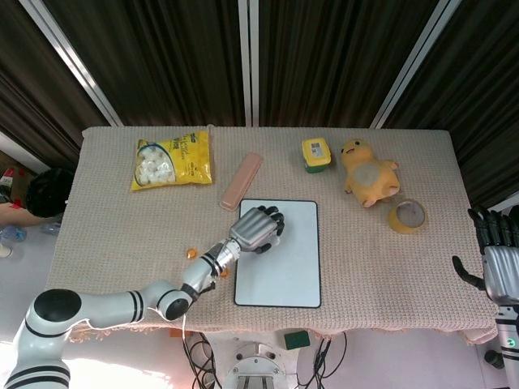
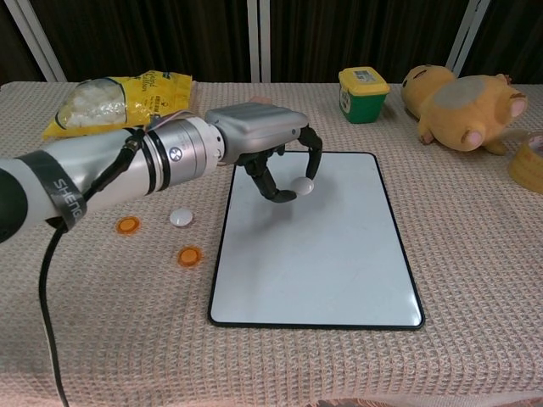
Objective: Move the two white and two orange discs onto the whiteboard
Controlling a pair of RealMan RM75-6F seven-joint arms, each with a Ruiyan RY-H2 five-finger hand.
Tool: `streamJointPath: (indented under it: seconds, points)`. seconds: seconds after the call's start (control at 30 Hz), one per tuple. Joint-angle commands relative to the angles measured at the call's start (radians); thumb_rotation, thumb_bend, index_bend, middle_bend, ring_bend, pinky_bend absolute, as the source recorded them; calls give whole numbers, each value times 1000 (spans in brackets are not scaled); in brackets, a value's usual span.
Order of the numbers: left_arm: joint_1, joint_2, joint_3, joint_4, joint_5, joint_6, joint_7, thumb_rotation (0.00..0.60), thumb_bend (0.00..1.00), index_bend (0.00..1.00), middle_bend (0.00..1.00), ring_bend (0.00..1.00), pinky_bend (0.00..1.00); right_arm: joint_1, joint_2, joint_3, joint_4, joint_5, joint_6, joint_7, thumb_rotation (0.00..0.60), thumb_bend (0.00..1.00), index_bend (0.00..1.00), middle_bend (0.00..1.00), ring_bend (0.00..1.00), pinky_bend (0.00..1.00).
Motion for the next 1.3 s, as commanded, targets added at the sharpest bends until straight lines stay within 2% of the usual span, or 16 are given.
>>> streamJointPath:
  seconds: [0.03, 0.1, 0.17, 0.2, 0.23, 0.3, 0.43, 0.5, 0.67, 0.87, 1.03, 1.3]
  points:
    - [-19, -11, 4, 10, -35, -3, 28, 600, 300, 517, 272, 177, 301, 2, -1, 1, 0, 1, -2, 1, 596, 304, 0, 0, 0, 0]
    - [-26, -9, 12, 10, -51, -11, 39, 600, 297, 420, 265, 171, 290, 2, -1, 1, 0, -2, 1, 0, 597, 304, 0, 0, 0, 0]
    - [-34, 7, 20, -4, -80, -34, 50, 600, 278, 224, 237, 144, 266, 0, -1, 0, 0, -3, 3, 0, 597, 304, 0, 0, 0, 0]
    - [-36, 13, 22, -11, -89, -35, 55, 600, 264, 162, 227, 135, 258, 0, -1, 0, 0, -3, 3, -1, 597, 304, 0, 0, 0, 0]
    - [-36, 18, 26, -17, -93, -29, 62, 600, 244, 115, 221, 129, 254, 0, -1, -1, 0, -2, 2, -1, 597, 304, 0, 0, 0, 0]
    - [-30, 29, 35, -34, -99, -4, 78, 600, 193, 86, 221, 129, 253, -1, -1, 0, 2, 0, 2, 1, 597, 304, 0, 0, 0, 0]
    - [-2, 80, 58, -95, -119, 46, 106, 600, 136, 94, 216, 129, 253, 0, -3, -2, 3, -4, 2, 3, 597, 303, 0, 0, 0, 0]
    - [29, 129, 80, -155, -132, 87, 130, 600, 134, 138, 209, 128, 251, 0, -4, -3, 4, -8, 3, 3, 597, 304, 0, 0, 0, 0]
    - [124, 252, 152, -322, -174, 162, 129, 600, 145, 188, 208, 128, 251, 6, -9, -7, 5, -12, -7, -5, 597, 304, 0, 0, 0, 0]
    - [193, 311, 225, -390, -140, 255, 159, 600, 189, 293, 208, 128, 251, 12, -18, -16, -4, -32, -12, -21, 598, 304, 0, 0, 0, 0]
    - [218, 317, 241, -386, -148, 259, 133, 599, 204, 340, 211, 128, 250, 13, -15, -21, -5, -41, -12, -28, 597, 303, 0, 0, 0, 0]
    - [241, 240, 245, -263, -55, 285, 67, 600, 240, 347, 223, 129, 253, 11, -12, -24, -5, -40, -12, -27, 597, 304, 0, 0, 0, 0]
